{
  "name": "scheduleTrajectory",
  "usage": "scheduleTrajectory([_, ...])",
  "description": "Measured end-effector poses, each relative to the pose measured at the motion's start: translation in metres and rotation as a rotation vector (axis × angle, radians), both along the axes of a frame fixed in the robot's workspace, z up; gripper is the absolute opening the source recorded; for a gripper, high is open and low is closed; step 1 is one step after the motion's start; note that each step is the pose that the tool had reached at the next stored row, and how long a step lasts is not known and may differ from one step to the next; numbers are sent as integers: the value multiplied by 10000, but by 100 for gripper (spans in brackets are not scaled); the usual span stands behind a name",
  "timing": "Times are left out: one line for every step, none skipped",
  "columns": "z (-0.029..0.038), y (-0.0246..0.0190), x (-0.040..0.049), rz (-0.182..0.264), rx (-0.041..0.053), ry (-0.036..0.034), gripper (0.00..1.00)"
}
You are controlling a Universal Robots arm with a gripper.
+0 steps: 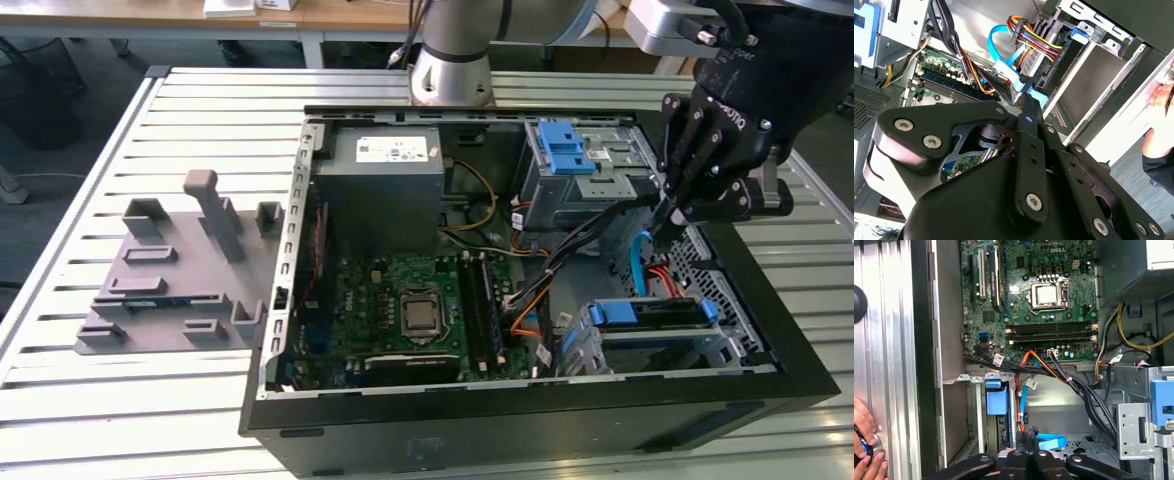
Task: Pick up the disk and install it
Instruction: 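Insert the second disk wire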
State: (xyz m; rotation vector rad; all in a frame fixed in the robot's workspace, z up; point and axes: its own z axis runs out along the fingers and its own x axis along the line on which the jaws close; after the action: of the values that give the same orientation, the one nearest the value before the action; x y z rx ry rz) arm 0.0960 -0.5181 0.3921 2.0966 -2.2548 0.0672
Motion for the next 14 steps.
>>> scheduleTrajectory([0,0,0,0,0,0,11])
scheduleTrajectory([0,1,0,-2,-1,0,11])
scheduleTrajectory([-1,3,0,-12,-2,-1,17])
scheduleTrajectory([-1,5,0,-28,-3,-1,17])
scheduleTrajectory([-1,9,0,-45,-7,0,17])
scheduleTrajectory([-3,13,0,-59,-9,0,17])
scheduleTrajectory([-5,17,1,-74,-15,0,17])
scheduleTrajectory([-7,21,2,-86,-22,0,18])
scheduleTrajectory([-13,25,4,-92,-24,-1,18])
scheduleTrajectory([-19,28,5,-98,-23,0,24])
scheduleTrajectory([-26,31,7,-103,-23,-1,24])
scheduleTrajectory([-31,36,9,-105,-25,0,31])
scheduleTrajectory([-37,40,10,-105,-26,0,31])
scheduleTrajectory([-45,42,11,-107,-24,0,31])
